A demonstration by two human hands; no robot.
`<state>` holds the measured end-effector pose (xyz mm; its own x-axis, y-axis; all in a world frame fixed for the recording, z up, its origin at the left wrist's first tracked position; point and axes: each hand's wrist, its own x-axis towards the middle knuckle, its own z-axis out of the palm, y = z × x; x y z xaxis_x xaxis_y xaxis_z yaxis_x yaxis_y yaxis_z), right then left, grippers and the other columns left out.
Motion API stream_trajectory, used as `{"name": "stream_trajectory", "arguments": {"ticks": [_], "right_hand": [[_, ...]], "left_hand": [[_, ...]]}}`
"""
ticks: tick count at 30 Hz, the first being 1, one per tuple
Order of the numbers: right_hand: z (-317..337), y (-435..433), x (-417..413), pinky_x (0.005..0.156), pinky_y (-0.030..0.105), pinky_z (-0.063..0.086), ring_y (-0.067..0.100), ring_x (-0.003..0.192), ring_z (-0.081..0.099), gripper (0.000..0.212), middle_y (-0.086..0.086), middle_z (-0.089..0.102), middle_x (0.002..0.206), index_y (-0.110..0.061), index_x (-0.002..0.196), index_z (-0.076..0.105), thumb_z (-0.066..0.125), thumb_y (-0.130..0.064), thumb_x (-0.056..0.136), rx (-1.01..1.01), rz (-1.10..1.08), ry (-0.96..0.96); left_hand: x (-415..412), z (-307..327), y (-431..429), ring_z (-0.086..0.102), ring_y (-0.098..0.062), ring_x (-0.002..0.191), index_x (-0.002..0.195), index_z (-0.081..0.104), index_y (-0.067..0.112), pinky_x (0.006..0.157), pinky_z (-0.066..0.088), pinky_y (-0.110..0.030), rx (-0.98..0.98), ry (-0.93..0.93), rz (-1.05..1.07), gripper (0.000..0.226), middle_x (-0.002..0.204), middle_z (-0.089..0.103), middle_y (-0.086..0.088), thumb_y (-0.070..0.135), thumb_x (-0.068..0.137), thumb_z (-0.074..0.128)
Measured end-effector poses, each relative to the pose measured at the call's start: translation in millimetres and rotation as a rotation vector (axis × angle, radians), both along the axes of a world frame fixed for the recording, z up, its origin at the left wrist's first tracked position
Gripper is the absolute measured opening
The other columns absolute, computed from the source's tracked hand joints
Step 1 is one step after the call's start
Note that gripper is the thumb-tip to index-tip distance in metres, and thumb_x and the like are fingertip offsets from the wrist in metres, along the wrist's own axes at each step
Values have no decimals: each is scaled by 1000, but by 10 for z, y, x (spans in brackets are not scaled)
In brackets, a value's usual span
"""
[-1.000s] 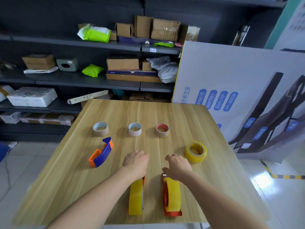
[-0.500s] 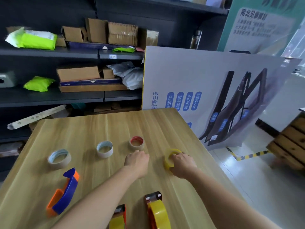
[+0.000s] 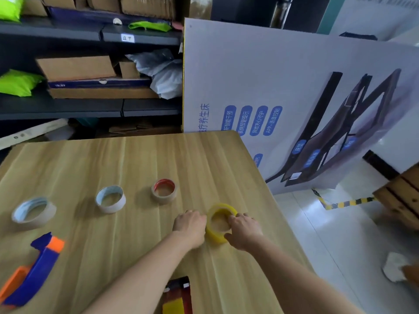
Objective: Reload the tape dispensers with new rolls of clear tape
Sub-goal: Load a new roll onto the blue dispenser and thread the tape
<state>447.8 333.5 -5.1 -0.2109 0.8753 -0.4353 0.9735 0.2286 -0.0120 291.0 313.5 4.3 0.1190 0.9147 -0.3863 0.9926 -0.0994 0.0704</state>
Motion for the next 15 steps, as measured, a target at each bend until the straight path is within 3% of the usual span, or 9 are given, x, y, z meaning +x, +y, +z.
{"name": "stream_trajectory", "arguments": {"ticks": [3,6,9,12,15], "right_hand": [[-166,164,92,94,37,43,29,122,49,48,10,51,131,-14,131,46,52,-44,94,-32,1,29],[-315,320,151,93,38,45,30,124,50,58,11,46,136,-13,140,35,52,-41,93,-50,-73,145],[-455,459,169,101,38,40,31,131,44,71,13,41,143,-6,149,21,53,-37,94,-103,-130,232],[-603,542,187,100,36,39,31,127,47,54,14,48,137,-5,140,34,50,-30,95,-106,-182,236],[-704,564,211,84,34,45,31,116,56,28,11,56,126,-10,118,47,52,-19,92,-106,-284,268]], "left_hand": [[172,-177,173,46,-28,126,130,47,16,96,42,-39,-47,-63,110,36,133,50,-7,29,97,49],[306,-400,330,42,-29,131,149,24,14,100,40,-40,-110,-162,260,58,145,42,-8,32,98,46],[426,-576,467,42,-30,133,154,6,14,102,40,-42,-171,-244,384,68,148,38,-10,31,100,43],[526,-658,556,46,-31,129,149,21,9,99,40,-39,-186,-293,532,60,146,38,-12,32,99,46],[573,-661,567,53,-30,120,129,46,11,94,44,-38,-162,-244,616,36,137,42,-9,27,97,50]]}}
